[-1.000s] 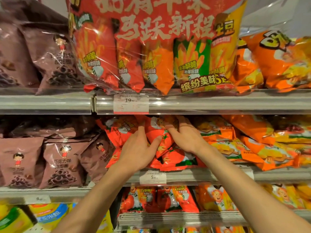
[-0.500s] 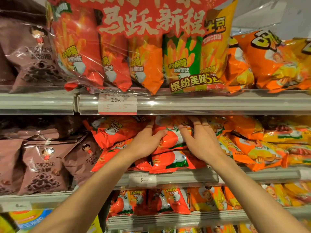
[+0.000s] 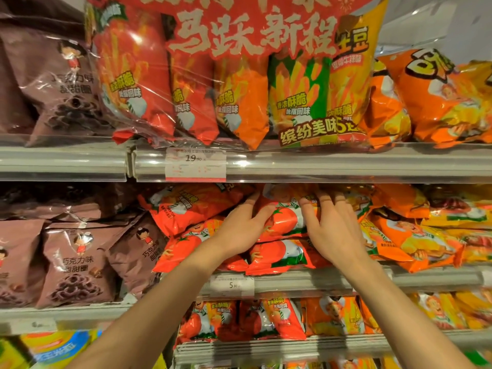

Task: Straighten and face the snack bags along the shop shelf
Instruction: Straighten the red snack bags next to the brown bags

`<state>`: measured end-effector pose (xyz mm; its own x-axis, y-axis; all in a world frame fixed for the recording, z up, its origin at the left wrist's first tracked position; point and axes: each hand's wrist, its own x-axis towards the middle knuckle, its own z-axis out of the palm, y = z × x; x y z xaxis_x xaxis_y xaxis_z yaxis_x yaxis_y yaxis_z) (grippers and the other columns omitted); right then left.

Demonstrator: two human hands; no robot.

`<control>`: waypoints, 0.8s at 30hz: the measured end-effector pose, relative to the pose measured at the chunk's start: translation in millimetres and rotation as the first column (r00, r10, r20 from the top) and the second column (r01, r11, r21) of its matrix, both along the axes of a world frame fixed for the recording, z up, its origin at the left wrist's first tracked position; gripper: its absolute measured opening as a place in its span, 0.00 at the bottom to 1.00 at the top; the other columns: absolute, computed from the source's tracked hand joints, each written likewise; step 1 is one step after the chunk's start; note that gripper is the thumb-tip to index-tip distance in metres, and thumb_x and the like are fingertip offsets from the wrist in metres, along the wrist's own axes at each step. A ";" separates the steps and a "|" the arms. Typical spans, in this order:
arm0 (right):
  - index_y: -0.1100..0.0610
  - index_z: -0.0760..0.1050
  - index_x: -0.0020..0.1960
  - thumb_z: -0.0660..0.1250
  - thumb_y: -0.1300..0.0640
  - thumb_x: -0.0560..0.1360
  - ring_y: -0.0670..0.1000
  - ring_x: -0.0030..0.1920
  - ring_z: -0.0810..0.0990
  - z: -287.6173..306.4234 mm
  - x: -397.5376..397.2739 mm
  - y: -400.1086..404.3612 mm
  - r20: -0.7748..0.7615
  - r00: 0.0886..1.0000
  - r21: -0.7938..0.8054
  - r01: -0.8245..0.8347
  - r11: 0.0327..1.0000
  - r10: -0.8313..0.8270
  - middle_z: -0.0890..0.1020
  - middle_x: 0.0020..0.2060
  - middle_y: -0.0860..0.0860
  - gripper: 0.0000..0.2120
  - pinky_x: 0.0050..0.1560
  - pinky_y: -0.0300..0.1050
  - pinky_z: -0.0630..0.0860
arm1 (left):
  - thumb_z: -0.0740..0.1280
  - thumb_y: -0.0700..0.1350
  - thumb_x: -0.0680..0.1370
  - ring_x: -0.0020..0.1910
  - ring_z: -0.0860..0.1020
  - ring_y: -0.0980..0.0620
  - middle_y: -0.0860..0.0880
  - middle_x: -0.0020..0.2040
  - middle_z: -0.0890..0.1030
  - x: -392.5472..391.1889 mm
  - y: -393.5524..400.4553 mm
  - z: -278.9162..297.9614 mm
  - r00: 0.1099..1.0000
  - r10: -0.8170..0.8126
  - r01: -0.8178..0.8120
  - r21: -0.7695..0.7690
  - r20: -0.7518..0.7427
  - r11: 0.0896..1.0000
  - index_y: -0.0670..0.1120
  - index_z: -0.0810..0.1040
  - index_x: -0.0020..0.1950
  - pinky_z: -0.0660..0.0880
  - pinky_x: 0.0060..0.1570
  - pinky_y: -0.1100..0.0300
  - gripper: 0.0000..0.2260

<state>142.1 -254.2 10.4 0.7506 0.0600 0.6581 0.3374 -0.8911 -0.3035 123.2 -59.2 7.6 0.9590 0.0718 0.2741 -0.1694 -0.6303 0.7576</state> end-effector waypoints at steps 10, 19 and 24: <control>0.59 0.80 0.59 0.69 0.50 0.78 0.61 0.57 0.76 4.0 -26.6 22.2 0.135 0.962 -0.154 -0.215 0.964 0.236 0.78 0.53 0.59 0.15 0.54 0.57 0.74 | 0.65 0.58 0.80 0.48 0.76 0.66 0.60 0.48 0.78 -78.3 75.8 12.0 0.959 0.066 -0.142 0.267 0.274 0.953 0.59 0.75 0.65 0.72 0.46 0.66 0.14; 0.52 0.80 0.52 0.62 0.45 0.80 0.53 0.47 0.80 12.5 -36.2 110.2 -0.110 0.872 -0.186 -0.490 0.852 0.477 0.82 0.46 0.48 0.13 0.47 0.48 0.75 | 0.69 0.51 0.79 0.59 0.76 0.46 0.46 0.57 0.80 -84.1 152.0 5.6 0.878 0.315 -0.422 0.272 0.360 0.865 0.46 0.80 0.63 0.73 0.61 0.50 0.15; 0.57 0.79 0.48 0.55 0.34 0.79 0.62 0.53 0.81 7.7 -13.9 152.7 -0.385 0.882 -0.048 -0.314 0.948 0.273 0.83 0.50 0.59 0.28 0.50 0.52 0.78 | 0.64 0.51 0.82 0.69 0.70 0.38 0.39 0.68 0.75 -60.3 161.3 0.5 0.894 0.387 -0.429 0.180 0.227 0.885 0.44 0.75 0.70 0.64 0.70 0.49 0.19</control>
<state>128.2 -101.5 18.1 0.8744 0.3691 0.3149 0.4709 -0.8021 -0.3672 62.9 102.1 8.1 0.7903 0.3643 0.4927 0.0199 -0.8189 0.5736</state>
